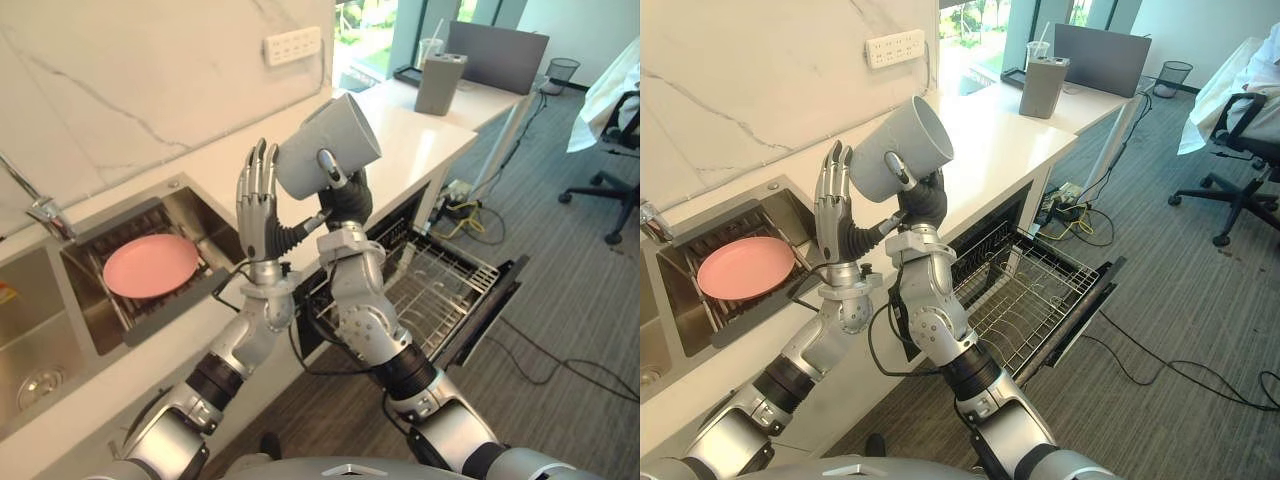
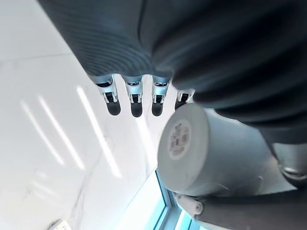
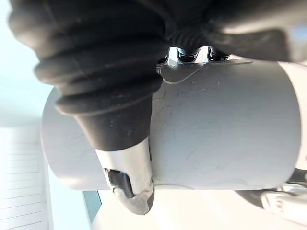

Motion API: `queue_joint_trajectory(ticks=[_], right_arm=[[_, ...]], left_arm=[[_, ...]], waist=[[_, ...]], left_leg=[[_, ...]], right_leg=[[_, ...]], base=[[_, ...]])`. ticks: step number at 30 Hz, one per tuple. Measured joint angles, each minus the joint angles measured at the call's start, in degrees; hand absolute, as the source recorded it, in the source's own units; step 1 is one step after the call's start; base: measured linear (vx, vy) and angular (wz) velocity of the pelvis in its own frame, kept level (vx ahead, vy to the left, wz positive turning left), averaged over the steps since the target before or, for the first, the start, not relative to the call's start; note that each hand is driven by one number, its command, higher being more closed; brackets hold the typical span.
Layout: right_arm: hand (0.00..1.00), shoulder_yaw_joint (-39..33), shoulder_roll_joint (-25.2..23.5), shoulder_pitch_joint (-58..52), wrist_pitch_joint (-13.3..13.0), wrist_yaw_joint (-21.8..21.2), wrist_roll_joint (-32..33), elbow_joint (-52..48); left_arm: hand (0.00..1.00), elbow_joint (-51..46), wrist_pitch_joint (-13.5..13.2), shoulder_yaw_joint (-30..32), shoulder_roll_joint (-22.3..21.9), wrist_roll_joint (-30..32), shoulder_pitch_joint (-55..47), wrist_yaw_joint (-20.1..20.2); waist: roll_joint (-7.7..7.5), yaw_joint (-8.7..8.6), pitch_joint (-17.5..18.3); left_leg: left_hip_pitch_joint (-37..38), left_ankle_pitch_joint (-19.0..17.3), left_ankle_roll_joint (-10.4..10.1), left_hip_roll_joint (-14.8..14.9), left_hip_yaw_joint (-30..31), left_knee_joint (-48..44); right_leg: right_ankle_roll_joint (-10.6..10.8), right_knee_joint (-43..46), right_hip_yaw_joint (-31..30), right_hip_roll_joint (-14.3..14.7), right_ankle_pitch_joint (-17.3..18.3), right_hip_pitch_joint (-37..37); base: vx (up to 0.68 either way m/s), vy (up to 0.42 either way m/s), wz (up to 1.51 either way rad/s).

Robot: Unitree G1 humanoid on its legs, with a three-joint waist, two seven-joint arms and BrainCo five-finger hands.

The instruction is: Walk over to the sink, pick up the cup, carry it to the dishwasher, place the cup inside the dishwasher, then close the dishwasher door

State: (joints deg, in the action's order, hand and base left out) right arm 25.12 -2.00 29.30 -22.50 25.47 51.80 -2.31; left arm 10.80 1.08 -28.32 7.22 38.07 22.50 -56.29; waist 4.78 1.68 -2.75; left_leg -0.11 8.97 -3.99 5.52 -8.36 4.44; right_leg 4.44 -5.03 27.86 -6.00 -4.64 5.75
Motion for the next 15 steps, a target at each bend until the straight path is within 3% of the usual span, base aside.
queue_joint_trajectory(ticks=[3,6,8,9,14,15], right_arm=[[1.00,-4.0,-1.9,3.6,-3.4,1.8,-4.3,-1.1],[1.00,-11.1,-1.7,5.5,-6.3,5.4,-12.0,-6.5],[1.00,-15.9,-0.2,4.5,-6.3,7.6,-15.9,-8.6],[1.00,-16.5,0.0,4.3,-6.2,7.7,-16.3,-8.7],[1.00,-24.6,4.4,-6.5,-5.2,7.0,-18.3,-12.7],[1.00,-27.7,5.7,-10.9,-4.7,5.1,-18.0,-12.7]], left_arm=[[0.00,1.8,0.0,2.6,0.0,-2.7,-3.0,-0.5],[0.00,2.0,-4.2,6.6,-0.1,-9.2,-6.7,0.8],[0.00,-0.1,-7.1,8.4,-0.3,-10.8,-6.9,2.7],[0.00,-0.7,-7.5,8.5,-0.4,-11.2,-6.9,3.2],[0.00,-11.3,-15.8,8.4,-1.8,-16.8,-11.6,10.4],[0.00,-13.9,-18.8,8.5,-1.8,-22.3,-14.2,15.0]], waist=[[0.00,-0.31,0.0],[-0.01,-0.02,0.0],[-0.02,-0.16,0.0],[-0.03,-0.18,0.0],[-0.04,-0.88,0.0],[-0.06,-1.21,0.0]], left_leg=[[0.1,0.0,0.0,0.0,-0.3,0.0],[0.1,0.0,0.0,0.0,-0.3,0.0],[0.2,0.0,0.0,0.0,-0.4,0.0],[0.2,0.0,0.0,0.0,-0.4,0.0],[0.3,-0.2,0.0,0.0,-1.1,0.0],[0.3,-0.5,-0.3,0.0,-1.2,0.0]], right_leg=[[0.0,0.0,-0.2,0.0,0.0,0.0],[-0.1,0.0,-0.3,0.0,-0.1,0.1],[0.0,0.0,-0.3,-0.1,-0.1,0.0],[0.0,0.0,-0.3,-0.1,-0.1,0.1],[0.1,0.0,-0.7,-0.2,-0.1,-0.1],[0.1,0.0,-1.0,-0.2,-0.1,-0.3]], base=[[0.01,-0.002,-0.03],[0.01,0.001,0.02],[0.00,0.001,-0.02],[0.00,0.003,-0.05],[0.00,0.000,-0.04],[0.02,-0.005,-0.11]])
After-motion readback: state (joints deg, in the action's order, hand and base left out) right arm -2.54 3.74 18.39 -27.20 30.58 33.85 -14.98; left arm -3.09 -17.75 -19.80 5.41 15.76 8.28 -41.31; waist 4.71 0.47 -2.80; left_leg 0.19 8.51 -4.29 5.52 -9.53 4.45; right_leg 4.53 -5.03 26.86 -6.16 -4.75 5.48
